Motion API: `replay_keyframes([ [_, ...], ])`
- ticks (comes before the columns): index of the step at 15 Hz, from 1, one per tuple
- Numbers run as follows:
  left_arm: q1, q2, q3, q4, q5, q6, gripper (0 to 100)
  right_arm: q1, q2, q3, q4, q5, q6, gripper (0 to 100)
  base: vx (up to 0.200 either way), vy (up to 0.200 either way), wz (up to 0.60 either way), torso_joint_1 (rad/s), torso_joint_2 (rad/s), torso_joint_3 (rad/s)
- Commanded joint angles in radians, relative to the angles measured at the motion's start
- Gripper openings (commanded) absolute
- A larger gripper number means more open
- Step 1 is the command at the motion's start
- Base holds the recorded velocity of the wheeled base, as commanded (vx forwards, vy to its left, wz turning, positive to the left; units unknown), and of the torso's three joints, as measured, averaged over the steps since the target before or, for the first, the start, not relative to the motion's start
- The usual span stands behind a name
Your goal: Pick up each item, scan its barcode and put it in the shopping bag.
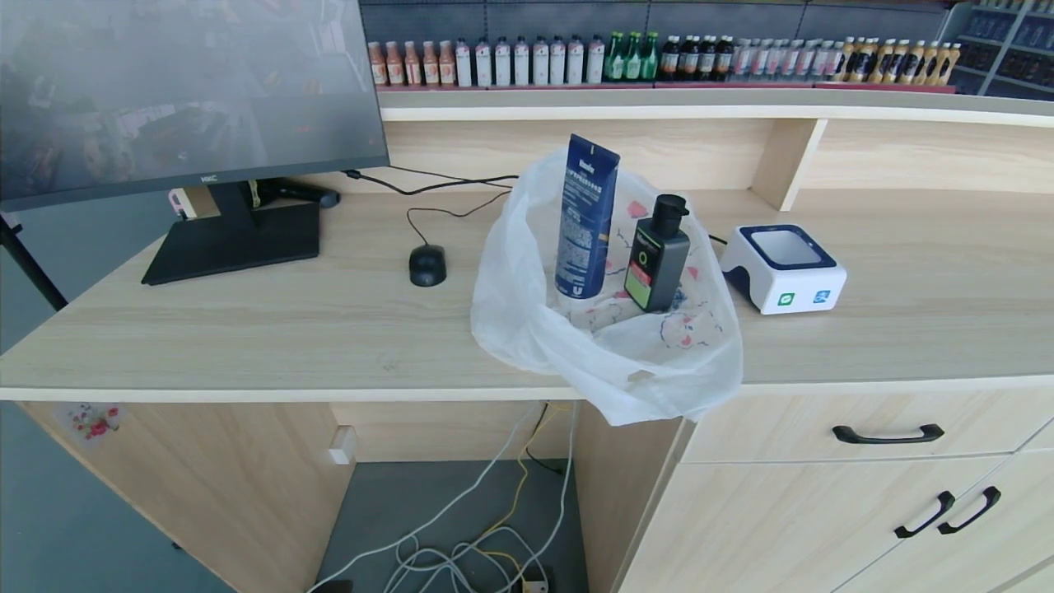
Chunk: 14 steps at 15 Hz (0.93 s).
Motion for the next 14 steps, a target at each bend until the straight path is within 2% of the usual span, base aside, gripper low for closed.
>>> replay_keyframes([
  [1,0.001,0.0,0.0,-0.001,0.0,-0.002,100,0.001,0.002,0.0,0.0,-0.001,0.0,100,0.0,-0.2,0.0,0.017,0.01,0.002],
  [14,0.001,0.0,0.0,-0.001,0.0,-0.005,100,0.001,0.002,0.0,0.0,-0.001,0.023,100,0.0,-0.2,0.0,0.005,0.0,0.004],
])
